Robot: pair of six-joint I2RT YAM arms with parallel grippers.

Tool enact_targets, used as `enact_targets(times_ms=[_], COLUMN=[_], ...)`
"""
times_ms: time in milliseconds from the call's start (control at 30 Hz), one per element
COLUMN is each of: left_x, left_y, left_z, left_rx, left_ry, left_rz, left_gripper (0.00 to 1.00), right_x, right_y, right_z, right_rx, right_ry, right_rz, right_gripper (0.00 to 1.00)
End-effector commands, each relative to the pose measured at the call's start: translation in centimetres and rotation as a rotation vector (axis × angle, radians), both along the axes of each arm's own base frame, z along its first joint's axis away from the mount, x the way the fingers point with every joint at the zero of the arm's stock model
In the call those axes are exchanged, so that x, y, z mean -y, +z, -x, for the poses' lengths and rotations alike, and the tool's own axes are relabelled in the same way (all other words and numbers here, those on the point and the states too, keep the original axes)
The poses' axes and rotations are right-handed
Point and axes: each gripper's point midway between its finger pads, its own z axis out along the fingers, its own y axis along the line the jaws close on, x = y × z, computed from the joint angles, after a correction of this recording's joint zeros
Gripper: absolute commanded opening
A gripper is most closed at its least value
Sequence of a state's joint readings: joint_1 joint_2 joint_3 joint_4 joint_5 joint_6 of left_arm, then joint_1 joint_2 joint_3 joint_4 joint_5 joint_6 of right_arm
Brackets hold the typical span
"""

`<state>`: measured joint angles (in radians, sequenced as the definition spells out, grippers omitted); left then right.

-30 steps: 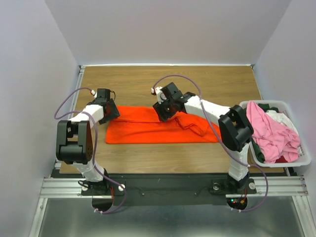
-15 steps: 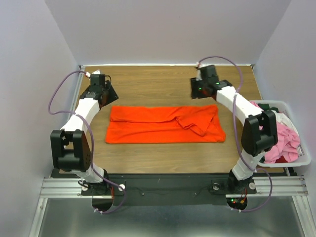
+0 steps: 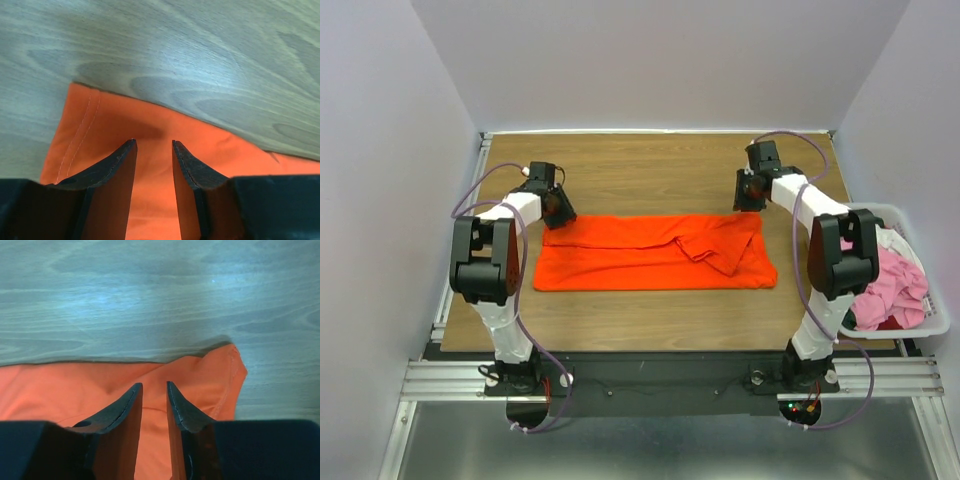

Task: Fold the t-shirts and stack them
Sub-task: Fold the tshirt

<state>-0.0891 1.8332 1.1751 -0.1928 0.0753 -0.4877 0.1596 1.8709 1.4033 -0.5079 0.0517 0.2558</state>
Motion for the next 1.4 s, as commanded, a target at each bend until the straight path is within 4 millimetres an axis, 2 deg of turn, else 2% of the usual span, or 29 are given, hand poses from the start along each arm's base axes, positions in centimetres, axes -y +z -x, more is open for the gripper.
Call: enact_targets(times_ms=[0,200,367,400,433,533,633,667,800,900,933,1033,1100,1133,1167,1200,1233,1267,1300,1333,1367], left_x=[-0.6,-2.6,-4.4,-4.4,-5.6,-5.4,-4.7,-4.3,-3.2,-2.8,-2.8,-3.0,-3.2,-3.5,-3.6,-3.8,-4.2,-4.3,-4.4,-4.8,-4.9], left_y=[0.2,-2.9,-3.9,-4.1,-4.1,-3.3,-1.8,-0.6,2.6,5.0,5.5,9.2,10.9,11.7,13.5,14.0,15.7,16.2,15.7,15.9,17.1], left_z=[-1.8,-0.2,0.9,1.3,1.3,0.9,-0.1,-0.7,-2.3,-3.0,-3.0,-3.2,-3.1,-2.9,-2.5,-2.1,-1.3,-0.8,0.2,0.8,1.8], left_rx=[0.043,-0.025,-0.057,-0.066,-0.065,-0.040,0.001,0.030,0.103,0.143,0.150,0.220,0.252,0.259,0.293,0.302,0.334,0.345,0.337,0.343,0.378], left_ry=[0.031,0.089,0.131,0.133,0.161,0.138,0.108,0.090,0.054,0.034,0.034,0.035,0.033,0.039,0.036,0.038,0.047,0.048,0.046,0.055,0.056], left_rz=[-0.010,-0.023,-0.038,-0.040,-0.036,-0.033,-0.003,0.010,0.032,0.050,0.050,0.038,0.027,0.012,-0.001,-0.011,-0.028,-0.036,-0.048,-0.063,-0.069], left_gripper=[0.45,0.44,0.44,0.44,0.44,0.45,0.51,0.54,0.62,0.68,0.70,0.76,0.80,0.81,0.82,0.83,0.83,0.84,0.85,0.85,0.85], right_x=[1.8,4.6,7.7,7.9,8.1,7.6,6.2,6.1,4.8,3.5,2.2,-0.5,-2.2,-4.2,-5.1,-6.1,-8.0,-8.8,-9.6,-11.1,-11.6], right_y=[-2.5,-5.9,-7.9,-7.9,-7.5,-6.2,-4.1,-2.9,-0.2,3.3,3.9,5.9,6.4,6.5,6.6,6.6,6.4,5.9,5.6,5.3,4.5], right_z=[0.6,1.5,1.4,1.3,0.8,-0.5,-1.3,-1.7,-2.2,-2.2,-2.0,-1.0,-0.3,0.4,1.2,1.8,2.7,3.5,4.2,5.1,5.9], right_rx=[-0.060,-0.133,-0.164,-0.159,-0.147,-0.109,-0.066,-0.037,0.020,0.090,0.099,0.131,0.137,0.136,0.131,0.131,0.123,0.108,0.096,0.085,0.063], right_ry=[-0.072,-0.161,-0.256,-0.261,-0.262,-0.227,-0.172,-0.162,-0.111,-0.063,-0.029,0.053,0.106,0.154,0.183,0.212,0.260,0.280,0.300,0.339,0.350], right_rz=[-0.023,-0.034,-0.043,-0.043,-0.046,-0.069,-0.128,-0.137,-0.175,-0.191,-0.192,-0.188,-0.179,-0.174,-0.164,-0.151,-0.143,-0.135,-0.132,-0.129,-0.121], right_gripper=[0.29,0.28,0.28,0.28,0.28,0.29,0.32,0.32,0.36,0.41,0.42,0.44,0.45,0.45,0.45,0.45,0.45,0.45,0.45,0.45,0.45])
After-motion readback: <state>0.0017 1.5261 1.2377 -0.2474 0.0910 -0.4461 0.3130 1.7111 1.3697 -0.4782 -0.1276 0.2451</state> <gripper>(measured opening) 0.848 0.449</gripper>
